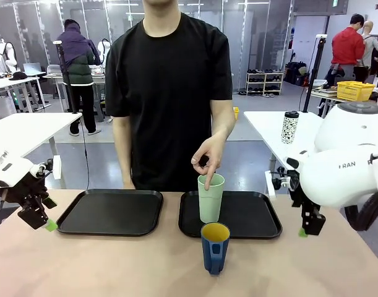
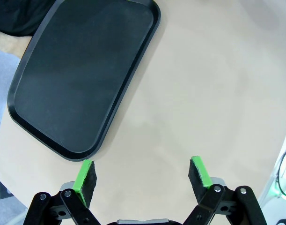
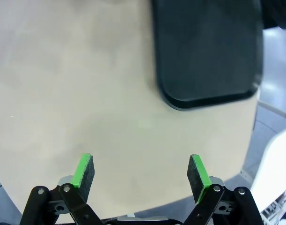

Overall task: Sort and store the cups by type.
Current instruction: Pick up the Handle plastic cup and place it into the empty Flat Tray.

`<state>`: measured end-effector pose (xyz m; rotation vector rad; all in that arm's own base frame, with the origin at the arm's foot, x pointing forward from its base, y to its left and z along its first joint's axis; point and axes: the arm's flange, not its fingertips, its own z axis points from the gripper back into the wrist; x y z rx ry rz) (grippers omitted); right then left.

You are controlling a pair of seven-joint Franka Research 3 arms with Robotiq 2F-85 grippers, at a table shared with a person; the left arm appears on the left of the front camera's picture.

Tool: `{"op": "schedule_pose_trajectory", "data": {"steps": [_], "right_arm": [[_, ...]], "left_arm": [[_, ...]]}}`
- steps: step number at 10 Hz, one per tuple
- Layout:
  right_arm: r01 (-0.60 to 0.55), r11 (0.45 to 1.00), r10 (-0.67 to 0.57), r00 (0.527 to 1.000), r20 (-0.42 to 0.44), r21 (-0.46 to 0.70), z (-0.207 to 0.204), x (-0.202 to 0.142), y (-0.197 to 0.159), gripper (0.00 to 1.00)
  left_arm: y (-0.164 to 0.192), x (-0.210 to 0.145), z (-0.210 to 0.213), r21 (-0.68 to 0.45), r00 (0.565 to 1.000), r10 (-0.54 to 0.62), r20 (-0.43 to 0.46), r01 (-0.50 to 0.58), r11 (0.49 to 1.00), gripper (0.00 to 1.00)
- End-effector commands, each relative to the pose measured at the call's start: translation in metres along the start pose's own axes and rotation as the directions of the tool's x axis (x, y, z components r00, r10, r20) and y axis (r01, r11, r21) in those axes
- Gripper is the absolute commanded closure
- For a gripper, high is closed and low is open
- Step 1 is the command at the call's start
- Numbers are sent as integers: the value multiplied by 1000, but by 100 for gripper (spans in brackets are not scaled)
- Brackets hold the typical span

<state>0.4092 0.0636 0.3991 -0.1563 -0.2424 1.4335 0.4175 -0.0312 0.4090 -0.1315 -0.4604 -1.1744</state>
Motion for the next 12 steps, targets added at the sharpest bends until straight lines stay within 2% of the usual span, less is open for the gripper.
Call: {"op": "schedule_pose_trajectory", "data": {"steps": [1, 4, 6, 7, 9, 10, 12], "right_arm": [[-56, 996, 50, 994, 93, 71, -8, -7, 9, 0], [-68, 988, 26, 959, 284, 137, -39, -12, 20, 0], [-105, 979, 16, 894, 449, 172, -59, -15, 20, 0], [-98, 983, -5, 835, 551, 158, -68, -16, 22, 0], [-103, 980, -46, 720, 693, 173, -87, -19, 27, 0], [-100, 976, -75, 679, 731, 194, -97, -22, 29, 0], [-143, 966, -108, 540, 835, 217, -111, -26, 25, 0]], "left_arm": [[0, 0, -2, 19, 1000, 10, -16, -9, 1000, 0], [0, 0, -2, 19, 1000, 10, -16, -9, 1000, 0], [0, 0, -2, 19, 1000, 10, -16, -9, 1000, 0], [0, 0, -2, 19, 1000, 10, -16, -9, 1000, 0], [0, 0, -2, 19, 1000, 10, -16, -9, 1000, 0], [0, 0, -2, 19, 1000, 10, -16, -9, 1000, 0], [0, 0, -2, 19, 1000, 10, -16, -9, 1000, 0]]}}
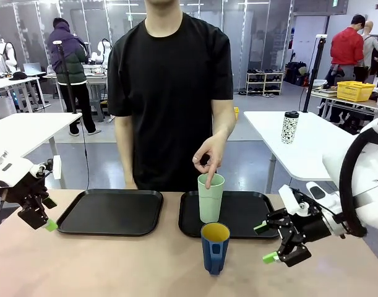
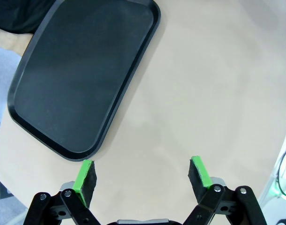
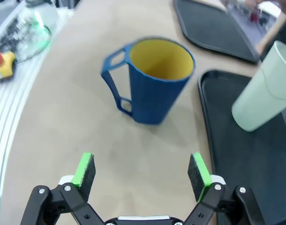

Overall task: Sort and store the cups by type.
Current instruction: Pick up the Handle plastic cup and place it into the empty Flat Tray.

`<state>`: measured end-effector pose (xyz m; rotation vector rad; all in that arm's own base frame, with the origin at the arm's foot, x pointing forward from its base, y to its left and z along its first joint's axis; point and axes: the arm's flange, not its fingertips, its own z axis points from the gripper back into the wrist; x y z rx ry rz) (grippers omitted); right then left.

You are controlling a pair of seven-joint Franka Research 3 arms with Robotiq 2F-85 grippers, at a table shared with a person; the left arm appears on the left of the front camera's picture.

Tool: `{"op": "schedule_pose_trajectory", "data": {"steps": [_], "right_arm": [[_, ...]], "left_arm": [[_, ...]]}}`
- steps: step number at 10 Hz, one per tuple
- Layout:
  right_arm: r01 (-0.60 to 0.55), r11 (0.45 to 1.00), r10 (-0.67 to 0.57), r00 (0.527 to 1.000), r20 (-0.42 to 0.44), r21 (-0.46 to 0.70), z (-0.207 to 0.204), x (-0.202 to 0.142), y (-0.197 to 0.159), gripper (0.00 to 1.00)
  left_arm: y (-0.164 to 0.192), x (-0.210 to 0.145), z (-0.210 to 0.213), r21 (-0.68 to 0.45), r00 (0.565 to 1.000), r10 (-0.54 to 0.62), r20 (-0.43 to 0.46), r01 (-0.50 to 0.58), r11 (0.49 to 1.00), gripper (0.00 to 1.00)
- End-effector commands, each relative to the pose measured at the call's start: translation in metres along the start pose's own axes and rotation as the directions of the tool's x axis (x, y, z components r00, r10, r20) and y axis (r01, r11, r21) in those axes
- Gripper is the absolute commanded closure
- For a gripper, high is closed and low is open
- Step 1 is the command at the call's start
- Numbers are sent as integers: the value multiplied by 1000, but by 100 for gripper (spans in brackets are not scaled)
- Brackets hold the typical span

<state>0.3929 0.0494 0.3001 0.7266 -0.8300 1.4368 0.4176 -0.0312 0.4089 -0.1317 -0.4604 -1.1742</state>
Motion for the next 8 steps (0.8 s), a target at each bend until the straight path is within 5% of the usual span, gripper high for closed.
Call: {"op": "schedule_pose_trajectory", "data": {"steps": [1, 8], "right_arm": [[7, 998, -13, 992, 122, 55, -10, -25, -23, 0], [-31, 999, 20, 932, 361, 24, -45, -59, -35, 0]], "left_arm": [[0, 0, -2, 19, 1000, 9, -17, -9, 1000, 0], [0, 0, -2, 19, 1000, 9, -17, -9, 1000, 0]]}}
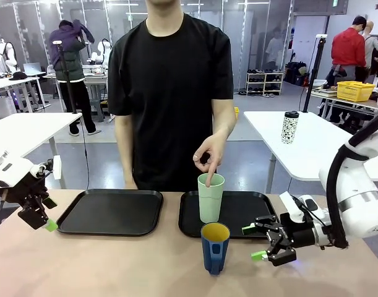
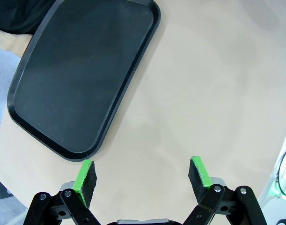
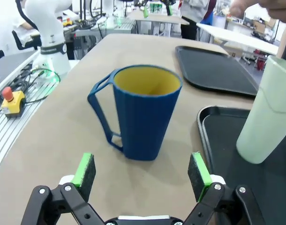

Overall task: Sort and store the cups by type.
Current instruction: Pick up the Handle plastic cup and place it into the empty Flat Tray.

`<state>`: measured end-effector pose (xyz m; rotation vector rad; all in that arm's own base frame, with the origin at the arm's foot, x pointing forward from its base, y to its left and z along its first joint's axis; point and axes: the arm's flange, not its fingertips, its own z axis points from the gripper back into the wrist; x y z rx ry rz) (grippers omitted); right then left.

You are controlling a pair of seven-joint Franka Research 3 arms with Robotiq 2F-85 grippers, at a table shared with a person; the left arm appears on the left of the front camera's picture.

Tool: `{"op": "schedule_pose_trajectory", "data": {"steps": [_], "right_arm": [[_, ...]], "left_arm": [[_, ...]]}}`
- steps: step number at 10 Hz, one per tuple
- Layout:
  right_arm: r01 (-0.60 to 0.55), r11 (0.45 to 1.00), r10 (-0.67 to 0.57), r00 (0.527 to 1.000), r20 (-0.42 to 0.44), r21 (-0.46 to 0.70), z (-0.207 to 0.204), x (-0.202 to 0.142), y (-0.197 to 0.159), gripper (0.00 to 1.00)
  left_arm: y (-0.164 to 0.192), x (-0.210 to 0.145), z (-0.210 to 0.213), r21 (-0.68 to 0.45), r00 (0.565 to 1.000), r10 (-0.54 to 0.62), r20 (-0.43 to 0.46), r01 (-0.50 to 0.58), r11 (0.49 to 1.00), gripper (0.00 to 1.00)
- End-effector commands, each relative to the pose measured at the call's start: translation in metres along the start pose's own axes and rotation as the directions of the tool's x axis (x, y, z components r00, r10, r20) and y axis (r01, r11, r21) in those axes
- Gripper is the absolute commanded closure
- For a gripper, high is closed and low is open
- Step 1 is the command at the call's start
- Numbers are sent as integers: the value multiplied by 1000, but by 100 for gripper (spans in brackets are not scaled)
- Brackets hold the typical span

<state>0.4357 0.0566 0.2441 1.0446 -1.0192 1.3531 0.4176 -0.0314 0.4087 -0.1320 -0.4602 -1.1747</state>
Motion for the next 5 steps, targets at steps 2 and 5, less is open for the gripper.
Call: {"op": "schedule_pose_trajectory", "data": {"steps": [2, 5], "right_arm": [[0, 1000, 0, 1000, 0, 0, 0, 0, 0, 0], [0, 1000, 0, 1000, 0, 0, 0, 0, 0, 0]], "left_arm": [[0, 0, -1, 19, 1000, 10, -16, -9, 1000, 0], [0, 0, -1, 19, 1000, 10, -16, -9, 1000, 0]]}}
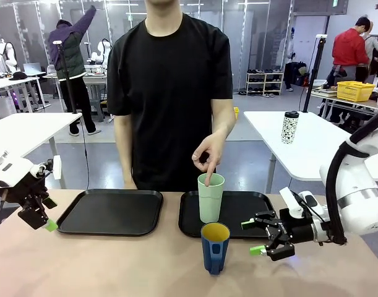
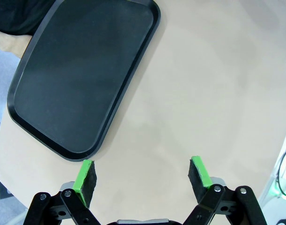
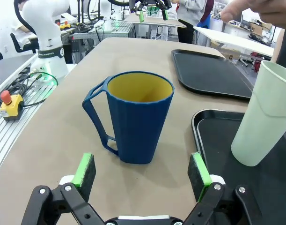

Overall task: Sort and store the cups by type.
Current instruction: Pick up the Handle plastic cup and place it into the empty Flat Tray.

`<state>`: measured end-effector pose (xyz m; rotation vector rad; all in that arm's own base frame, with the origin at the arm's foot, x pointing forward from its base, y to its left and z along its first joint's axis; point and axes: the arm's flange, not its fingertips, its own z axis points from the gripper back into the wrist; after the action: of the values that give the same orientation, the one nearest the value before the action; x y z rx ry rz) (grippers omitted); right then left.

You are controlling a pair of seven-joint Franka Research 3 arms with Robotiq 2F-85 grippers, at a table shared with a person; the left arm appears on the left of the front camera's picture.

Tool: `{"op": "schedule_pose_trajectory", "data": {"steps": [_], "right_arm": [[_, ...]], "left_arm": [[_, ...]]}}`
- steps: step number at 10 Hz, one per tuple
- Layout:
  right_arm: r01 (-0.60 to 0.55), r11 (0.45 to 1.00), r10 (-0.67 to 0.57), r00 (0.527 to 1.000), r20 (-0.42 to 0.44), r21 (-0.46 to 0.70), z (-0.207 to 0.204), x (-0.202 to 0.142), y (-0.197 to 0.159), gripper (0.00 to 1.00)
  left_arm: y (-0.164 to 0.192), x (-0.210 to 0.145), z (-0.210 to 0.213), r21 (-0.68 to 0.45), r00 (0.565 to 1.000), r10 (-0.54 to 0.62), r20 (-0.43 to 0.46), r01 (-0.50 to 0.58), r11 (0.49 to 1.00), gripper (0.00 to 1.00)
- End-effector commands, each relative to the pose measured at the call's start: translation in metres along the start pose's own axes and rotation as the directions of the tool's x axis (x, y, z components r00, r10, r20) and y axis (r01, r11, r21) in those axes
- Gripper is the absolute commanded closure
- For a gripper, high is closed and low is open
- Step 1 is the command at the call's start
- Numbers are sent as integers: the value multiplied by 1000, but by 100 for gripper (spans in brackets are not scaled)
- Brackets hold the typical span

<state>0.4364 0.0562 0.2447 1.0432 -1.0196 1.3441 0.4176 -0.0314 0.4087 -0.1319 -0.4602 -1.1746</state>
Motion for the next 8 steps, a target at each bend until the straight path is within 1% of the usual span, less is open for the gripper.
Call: {"op": "schedule_pose_trajectory", "data": {"steps": [1, 2, 3, 5, 8], "right_arm": [[-7, 1000, 7, 1000, 0, -2, 1, 2, -2, 0], [36, 999, -37, 998, -42, -14, -6, 3, -6, 0], [28, 1000, -28, 999, -29, -14, -14, 4, -11, 0], [48, 999, -49, 998, -32, -6, -27, 4, -16, 0], [40, 998, -39, 999, -24, 43, -45, 6, -21, 0]], "left_arm": [[0, 0, -2, 19, 1000, 10, -17, -9, 1000, 0], [0, 0, -2, 19, 1000, 10, -17, -9, 1000, 0], [0, 0, -2, 19, 1000, 10, -17, -9, 1000, 0], [0, 0, -2, 19, 1000, 10, -17, -9, 1000, 0], [0, 0, -2, 19, 1000, 10, -17, -9, 1000, 0]]}}
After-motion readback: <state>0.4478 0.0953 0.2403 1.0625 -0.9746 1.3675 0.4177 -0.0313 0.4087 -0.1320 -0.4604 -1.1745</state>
